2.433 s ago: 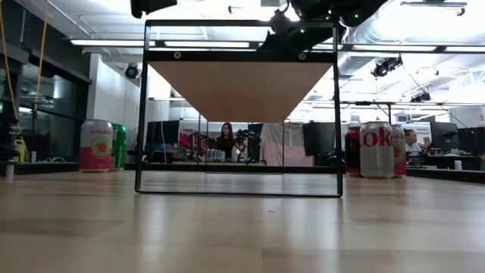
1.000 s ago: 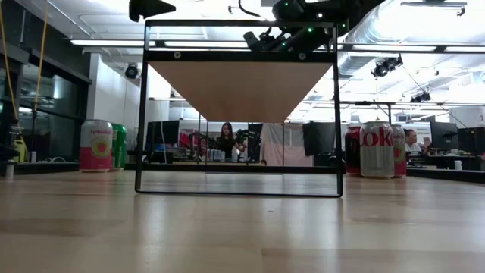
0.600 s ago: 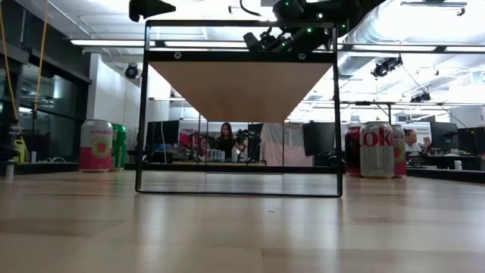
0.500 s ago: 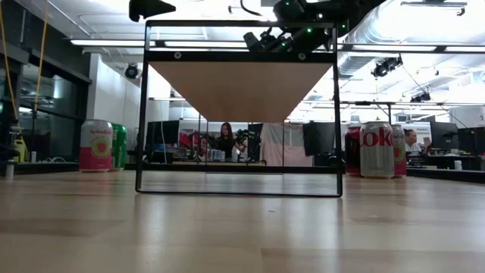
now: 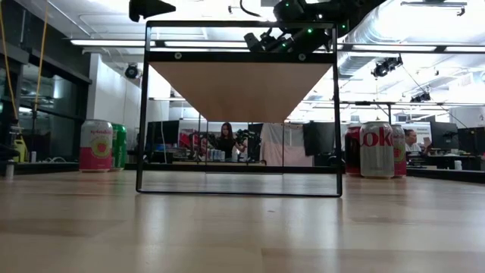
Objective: Place canned beverage on shelf
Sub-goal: Put the bottom right blue soda can on the shelf, then put the blue soda can on the shelf
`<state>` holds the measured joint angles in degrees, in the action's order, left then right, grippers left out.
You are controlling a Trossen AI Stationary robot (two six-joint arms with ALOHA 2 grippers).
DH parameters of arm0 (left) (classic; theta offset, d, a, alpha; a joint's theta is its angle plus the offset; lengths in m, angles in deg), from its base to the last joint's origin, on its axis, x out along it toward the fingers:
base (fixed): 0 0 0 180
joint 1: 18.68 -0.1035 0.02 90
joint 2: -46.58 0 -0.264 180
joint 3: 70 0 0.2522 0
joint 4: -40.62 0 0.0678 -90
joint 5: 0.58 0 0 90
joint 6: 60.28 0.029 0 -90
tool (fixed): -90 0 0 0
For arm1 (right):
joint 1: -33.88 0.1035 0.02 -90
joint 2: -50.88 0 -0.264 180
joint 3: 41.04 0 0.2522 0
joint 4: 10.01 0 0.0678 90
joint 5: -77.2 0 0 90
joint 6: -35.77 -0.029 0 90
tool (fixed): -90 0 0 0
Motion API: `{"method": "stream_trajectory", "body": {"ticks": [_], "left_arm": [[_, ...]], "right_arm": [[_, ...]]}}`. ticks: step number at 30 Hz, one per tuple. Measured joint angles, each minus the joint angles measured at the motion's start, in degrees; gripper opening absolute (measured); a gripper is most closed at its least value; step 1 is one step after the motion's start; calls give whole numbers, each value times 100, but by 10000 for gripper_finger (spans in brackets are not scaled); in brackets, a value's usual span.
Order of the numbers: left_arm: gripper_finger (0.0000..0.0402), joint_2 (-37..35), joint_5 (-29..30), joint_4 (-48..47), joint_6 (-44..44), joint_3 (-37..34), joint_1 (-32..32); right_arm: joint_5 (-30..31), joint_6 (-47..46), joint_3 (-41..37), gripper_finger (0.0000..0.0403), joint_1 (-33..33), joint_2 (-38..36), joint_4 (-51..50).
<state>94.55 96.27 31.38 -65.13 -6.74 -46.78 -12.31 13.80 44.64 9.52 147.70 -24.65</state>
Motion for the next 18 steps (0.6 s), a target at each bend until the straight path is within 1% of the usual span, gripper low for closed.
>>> {"method": "stream_trajectory", "body": {"ticks": [4, 7, 11, 15, 18], "left_arm": [[323, 0, 0, 1, 2, 0, 0], [323, -17, -66, -81, 0, 0, -1], [323, -255, -535, -582, -12, -2, -2], [323, -591, -555, -1150, -305, -2, -2], [323, -777, -580, -1398, -511, -2, -2]], "right_arm": [[-245, 37, 0, 0, 0, -5, -36], [-508, 146, 0, 0, 7, -87, -297], [-759, 458, 0, 0, 13, -368, -1078], [-780, 871, 0, 0, 77, -797, -1918], [-779, 1141, 0, 0, 152, -1181, -2286]]}}
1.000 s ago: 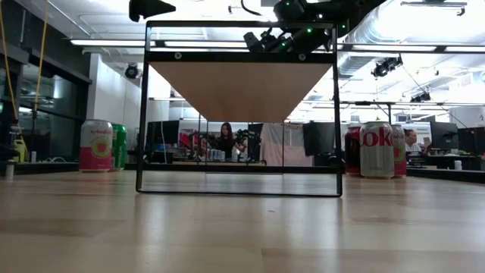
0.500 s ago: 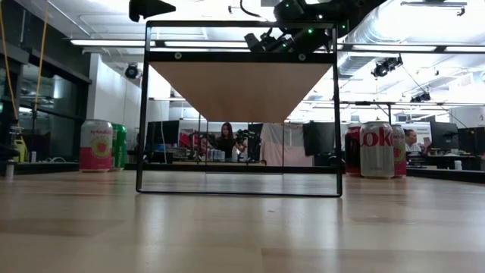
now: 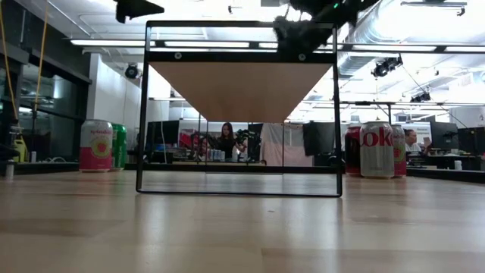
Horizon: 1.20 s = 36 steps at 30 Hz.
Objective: Place canned beverage on shelf
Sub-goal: Put the blue soda can on the shelf
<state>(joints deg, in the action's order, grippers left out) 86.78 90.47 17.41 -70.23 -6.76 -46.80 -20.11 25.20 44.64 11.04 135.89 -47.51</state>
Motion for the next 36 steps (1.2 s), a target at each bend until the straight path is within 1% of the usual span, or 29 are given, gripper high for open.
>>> {"method": "stream_trajectory", "body": {"ticks": [5, 8, 11, 14, 16, 18, 23, 27, 30, 33, 36], "left_arm": [[323, -86, -516, -18, -34, 0, 2], [323, -84, -877, 265, -121, -220, 2], [323, -75, -1276, 1191, -588, -829, 2], [323, -63, -1629, 2262, -1411, -1512, 37], [323, -62, -1645, 2709, -1936, -1843, 130], [323, -56, -1593, 2769, -2249, -2012, 247], [323, -62, -1529, 2826, -2393, -2031, 649], [323, -60, -863, 2481, -2298, -1848, 1097], [323, 8, -319, 1783, -2111, -1515, 1494], [323, 181, 144, 610, -2129, -916, 1990], [323, 536, 504, -974, -2296, -35, 2664]], "right_arm": [[-4, 91, 0, 0, 117, -604, -279], [-1, -180, 2, 0, 162, -893, -263], [10, -441, 2, 0, 221, -1090, -274], [11, -631, 2, 0, 313, -1221, -298], [15, -716, 2, 0, 387, -1256, -304], [21, -743, 2, 0, 474, -1252, -306], [24, -558, 0, 0, 693, -1251, -396], [24, -279, 0, 0, 827, -1250, -437], [24, 16, 0, 0, 896, -1250, -546], [24, 169, 0, 0, 912, -1250, -645], [26, 207, 0, 0, 910, -1249, -749]]}}
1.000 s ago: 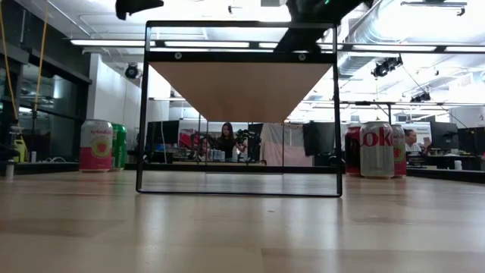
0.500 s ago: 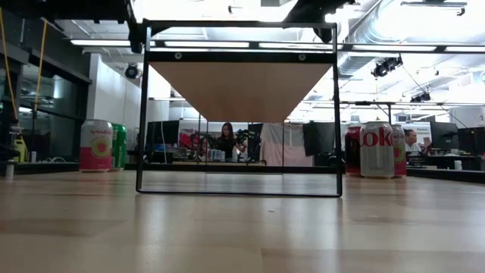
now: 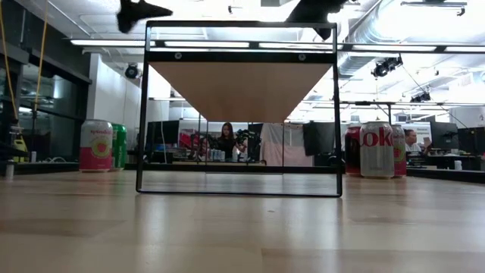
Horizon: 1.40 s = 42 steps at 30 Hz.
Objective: Place canned beverage on shelf
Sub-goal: Put the blue soda can on the shelf
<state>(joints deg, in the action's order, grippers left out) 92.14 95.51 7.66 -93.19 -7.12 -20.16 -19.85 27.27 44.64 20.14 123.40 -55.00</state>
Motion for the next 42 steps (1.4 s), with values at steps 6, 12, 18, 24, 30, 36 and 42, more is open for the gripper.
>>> {"method": "stream_trajectory", "body": {"ticks": [6, 12, 18, 24, 30, 36, 42], "left_arm": [[323, 1339, 348, -3667, -1363, 2054, 1767], [323, 2778, 101, -6459, -2649, 3220, 3566], [323, 3369, -202, -6320, -3399, 3220, 4929], [323, 3411, 62, -6323, -4132, 3220, 5616], [323, 3438, 227, -5986, -3710, 2800, 5744], [323, 3432, 17, -5748, -3567, 2154, 5742], [323, 3425, 18, -5577, -3568, 1892, 5738]], "right_arm": [[-8, 457, 0, 0, 23, 1, -313], [-21, 589, 0, 0, 31, 1, -424], [-23, 595, 0, 0, 31, 1, -500], [-23, 597, 0, 0, 28, 1, -483], [-23, 598, 0, 0, 28, 1, -480], [-23, 587, 0, 0, 28, 1, -479], [-21, 548, 0, 0, 28, 4, -477]]}}
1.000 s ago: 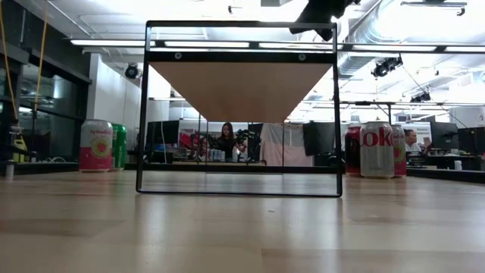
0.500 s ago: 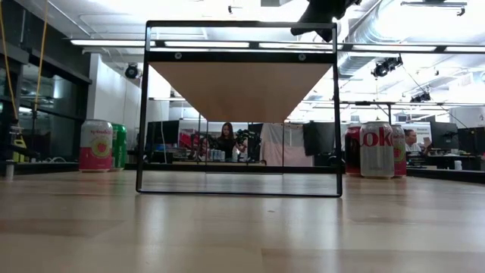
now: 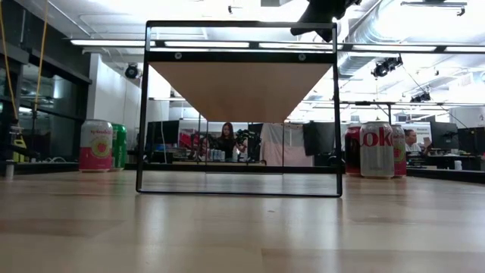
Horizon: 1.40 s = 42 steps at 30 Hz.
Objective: Place canned beverage on shelf
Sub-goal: Put the blue soda can on the shelf
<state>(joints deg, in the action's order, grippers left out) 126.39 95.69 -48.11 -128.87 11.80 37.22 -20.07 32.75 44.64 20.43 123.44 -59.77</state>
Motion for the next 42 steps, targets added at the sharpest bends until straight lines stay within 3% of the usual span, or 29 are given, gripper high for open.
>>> {"method": "stream_trajectory", "body": {"ticks": [18, 22, 31, 36, 42], "left_arm": [[319, 3, -156, 824, 3, -641, -4], [285, 3, -61, 829, -18, -641, -4], [138, -6, -12, 827, -27, -628, -6], [134, -193, -172, 731, -23, -642, -116], [134, -907, -60, -259, -90, -289, -401]], "right_arm": [[2, -121, 0, 0, 0, 2, 32], [2, -121, 0, 0, 0, 2, 34], [5, -149, 0, 0, 0, 2, 62], [5, -149, 0, 0, 0, 2, 69], [2, -148, -1, 0, 0, 2, 294]]}}
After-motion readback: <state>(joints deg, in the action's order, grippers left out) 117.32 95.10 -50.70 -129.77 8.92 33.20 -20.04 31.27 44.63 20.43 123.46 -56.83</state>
